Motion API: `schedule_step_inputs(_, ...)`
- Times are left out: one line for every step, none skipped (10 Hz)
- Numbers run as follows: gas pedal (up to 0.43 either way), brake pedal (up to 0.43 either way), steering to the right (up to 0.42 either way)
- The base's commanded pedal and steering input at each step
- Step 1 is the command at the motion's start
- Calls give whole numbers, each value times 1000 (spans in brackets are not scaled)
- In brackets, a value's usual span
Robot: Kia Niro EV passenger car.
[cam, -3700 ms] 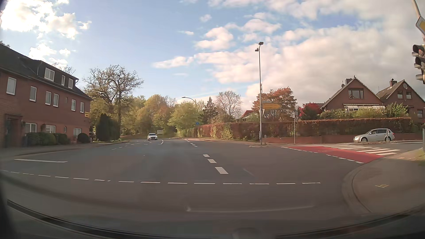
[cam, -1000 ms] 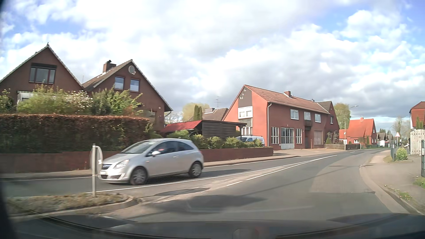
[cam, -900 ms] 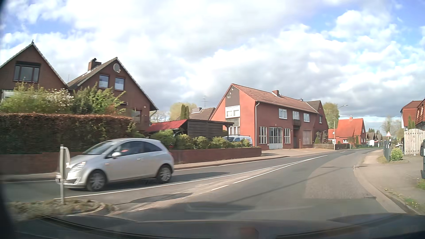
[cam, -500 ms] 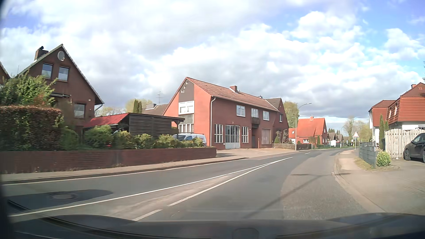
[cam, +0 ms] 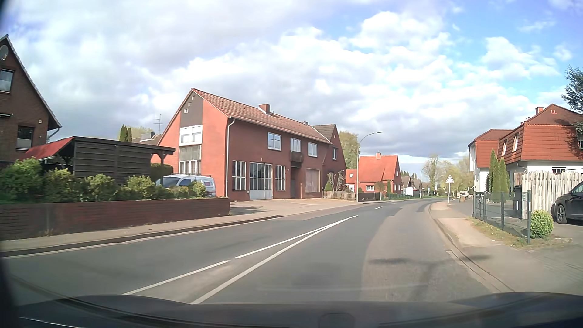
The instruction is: Follow the waypoints while adhering to traffic rules and regulations
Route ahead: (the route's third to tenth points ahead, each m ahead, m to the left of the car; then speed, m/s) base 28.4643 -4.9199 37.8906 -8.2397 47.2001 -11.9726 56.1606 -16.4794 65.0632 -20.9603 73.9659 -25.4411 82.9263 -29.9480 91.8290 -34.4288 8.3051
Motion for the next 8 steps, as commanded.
schedule_step_inputs(280,0,125)
schedule_step_inputs(280,6,119)
schedule_step_inputs(280,0,115)
schedule_step_inputs(280,0,114)
schedule_step_inputs(280,0,108)
schedule_step_inputs(280,0,97)
schedule_step_inputs(280,0,89)
schedule_step_inputs(280,0,83)
